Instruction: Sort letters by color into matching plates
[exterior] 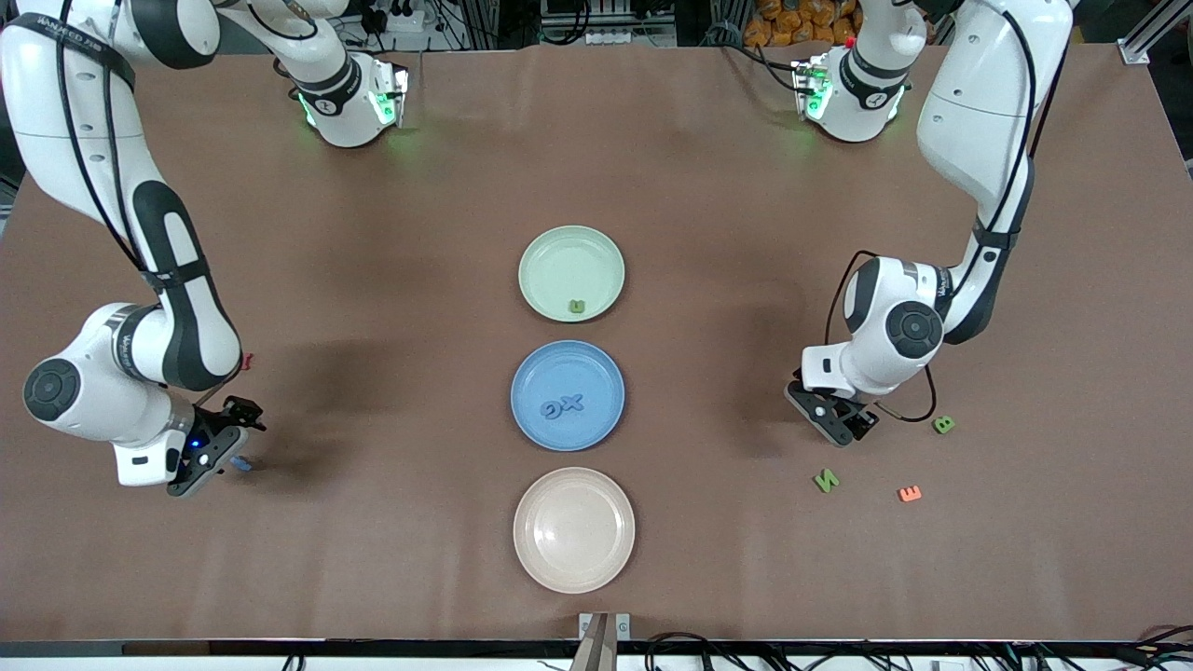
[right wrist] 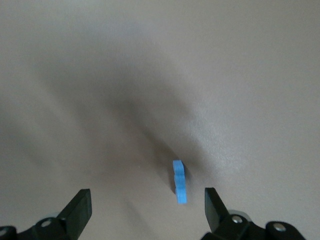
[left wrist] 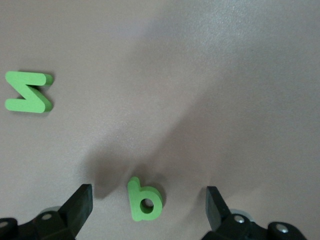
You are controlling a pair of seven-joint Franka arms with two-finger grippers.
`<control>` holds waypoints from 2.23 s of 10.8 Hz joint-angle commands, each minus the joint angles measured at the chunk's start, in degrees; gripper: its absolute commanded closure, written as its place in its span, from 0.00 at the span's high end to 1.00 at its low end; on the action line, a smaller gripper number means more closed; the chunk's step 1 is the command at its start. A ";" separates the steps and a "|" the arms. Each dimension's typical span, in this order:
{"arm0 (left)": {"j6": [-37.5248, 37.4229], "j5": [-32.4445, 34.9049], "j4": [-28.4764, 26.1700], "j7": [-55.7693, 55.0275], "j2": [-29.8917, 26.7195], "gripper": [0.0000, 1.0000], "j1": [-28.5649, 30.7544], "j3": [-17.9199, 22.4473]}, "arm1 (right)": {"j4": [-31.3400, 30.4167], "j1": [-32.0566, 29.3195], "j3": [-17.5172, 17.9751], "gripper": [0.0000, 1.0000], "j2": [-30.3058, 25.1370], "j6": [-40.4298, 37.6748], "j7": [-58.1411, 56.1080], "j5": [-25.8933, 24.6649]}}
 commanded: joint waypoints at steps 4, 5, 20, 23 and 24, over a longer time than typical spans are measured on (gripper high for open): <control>1.11 0.54 -1.31 4.55 -0.18 1.00 0.52 -0.13 | -0.10 -1.60 0.86 1.00 2.85 2.89 -4.67 -0.84; 1.11 0.28 -1.22 3.59 -0.09 1.00 0.52 -0.13 | -0.02 -1.43 0.86 1.00 3.11 3.16 -4.49 -0.75; 1.11 0.45 -0.25 5.25 2.20 1.00 2.71 -1.98 | -0.10 0.76 1.04 0.00 1.80 2.99 7.15 -0.31; 1.03 0.36 0.45 5.25 1.76 1.00 3.15 -2.07 | -0.55 4.72 1.21 0.00 -0.13 -1.21 24.63 -0.22; 1.03 0.36 0.54 5.25 1.76 1.00 3.07 -2.07 | -0.54 5.86 1.39 0.00 -0.66 -3.14 31.13 -0.22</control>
